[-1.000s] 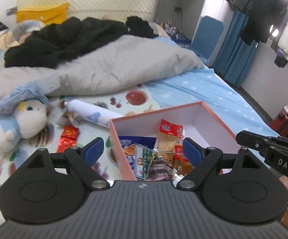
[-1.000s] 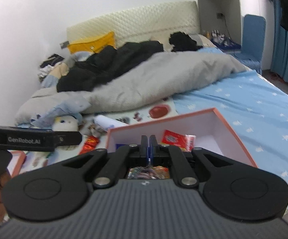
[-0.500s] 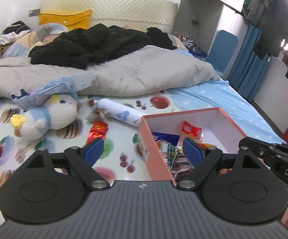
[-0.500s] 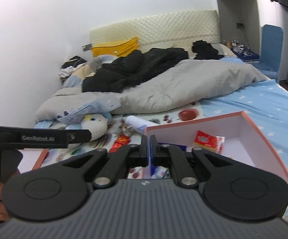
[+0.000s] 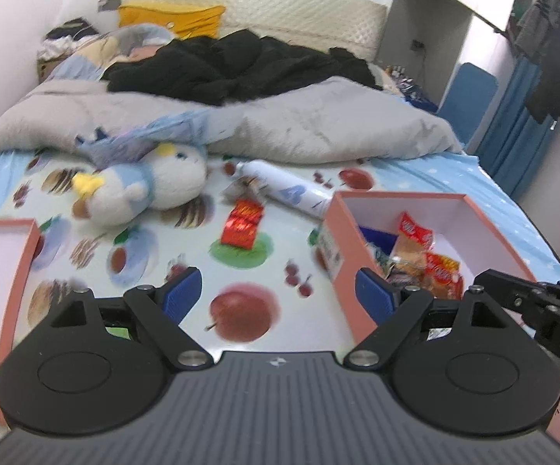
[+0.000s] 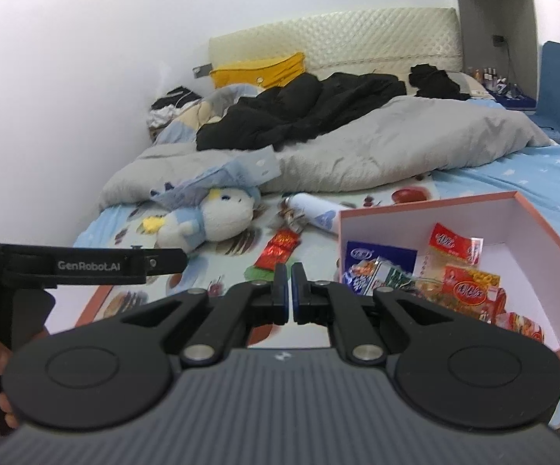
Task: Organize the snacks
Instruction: 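Withdraw both open tools from the box toward the remaining snacks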
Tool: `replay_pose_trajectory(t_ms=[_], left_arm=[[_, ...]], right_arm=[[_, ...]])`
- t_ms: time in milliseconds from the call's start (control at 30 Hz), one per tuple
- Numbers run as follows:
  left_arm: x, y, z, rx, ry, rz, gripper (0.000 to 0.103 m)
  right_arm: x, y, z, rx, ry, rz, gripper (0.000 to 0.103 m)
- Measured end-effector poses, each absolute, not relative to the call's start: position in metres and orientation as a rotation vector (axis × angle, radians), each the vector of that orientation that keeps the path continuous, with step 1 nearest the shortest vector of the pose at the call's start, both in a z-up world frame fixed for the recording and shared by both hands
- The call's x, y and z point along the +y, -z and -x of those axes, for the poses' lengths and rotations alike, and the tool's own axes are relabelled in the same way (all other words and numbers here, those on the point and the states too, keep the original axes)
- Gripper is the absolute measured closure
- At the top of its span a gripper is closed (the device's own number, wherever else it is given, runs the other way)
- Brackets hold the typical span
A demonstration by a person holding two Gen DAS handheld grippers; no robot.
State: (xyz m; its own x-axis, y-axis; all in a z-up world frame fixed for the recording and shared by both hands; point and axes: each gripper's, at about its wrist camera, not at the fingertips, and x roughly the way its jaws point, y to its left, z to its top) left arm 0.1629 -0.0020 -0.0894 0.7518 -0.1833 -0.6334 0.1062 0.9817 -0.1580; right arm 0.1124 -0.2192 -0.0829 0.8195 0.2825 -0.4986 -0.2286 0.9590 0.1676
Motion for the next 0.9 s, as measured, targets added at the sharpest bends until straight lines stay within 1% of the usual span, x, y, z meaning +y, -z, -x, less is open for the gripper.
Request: replay_pose_trajectory(t_ms=[67, 100, 133, 167, 200, 233, 333, 433, 567, 900], left_arm=[[0.007, 0.098, -0.160, 0.716, 0.145, 0.130, 0.014], [0.012, 0.102, -0.158, 0.722, 0.136, 0.137, 0.014], [0.017, 0.106, -0.157, 0.730, 0.127, 0.147, 0.014], [0.021, 0.110, -0.156, 0.735, 0.120, 0.157, 0.014], [0.026, 0.114, -0.155, 0.741, 0.115, 0.167, 0.014], [0.030, 0.116, -0.156, 0.745, 0.110, 0.174, 0.014], [0.042, 0.126, -0.157, 0.757, 0.099, 0.194, 0.013], [0.051, 0.135, -0.163, 0.768, 0.086, 0.204, 0.010], [0.063, 0.148, -0.179, 0.777, 0.075, 0.221, 0.010], [0.077, 0.196, -0.246, 0.808, 0.102, 0.210, 0.010]], right_arm=[[-0.213, 0.088, -0.114, 0.565, -0.281, -0.091, 0.096], [-0.210, 0.091, -0.115, 0.579, -0.285, -0.084, 0.078], [-0.208, 0.093, -0.115, 0.586, -0.289, -0.084, 0.058], [-0.207, 0.095, -0.116, 0.584, -0.291, -0.093, 0.015], [-0.207, 0.097, -0.115, 0.566, -0.293, -0.110, 0.006], [-0.206, 0.098, -0.114, 0.558, -0.296, -0.116, 0.007], [-0.198, 0.102, -0.122, 0.588, -0.320, -0.112, 0.007], [-0.189, 0.104, -0.133, 0.604, -0.324, -0.096, 0.007], [-0.183, 0.106, -0.154, 0.621, -0.333, -0.099, 0.007], [-0.155, 0.115, -0.243, 0.699, -0.425, -0.081, 0.008]])
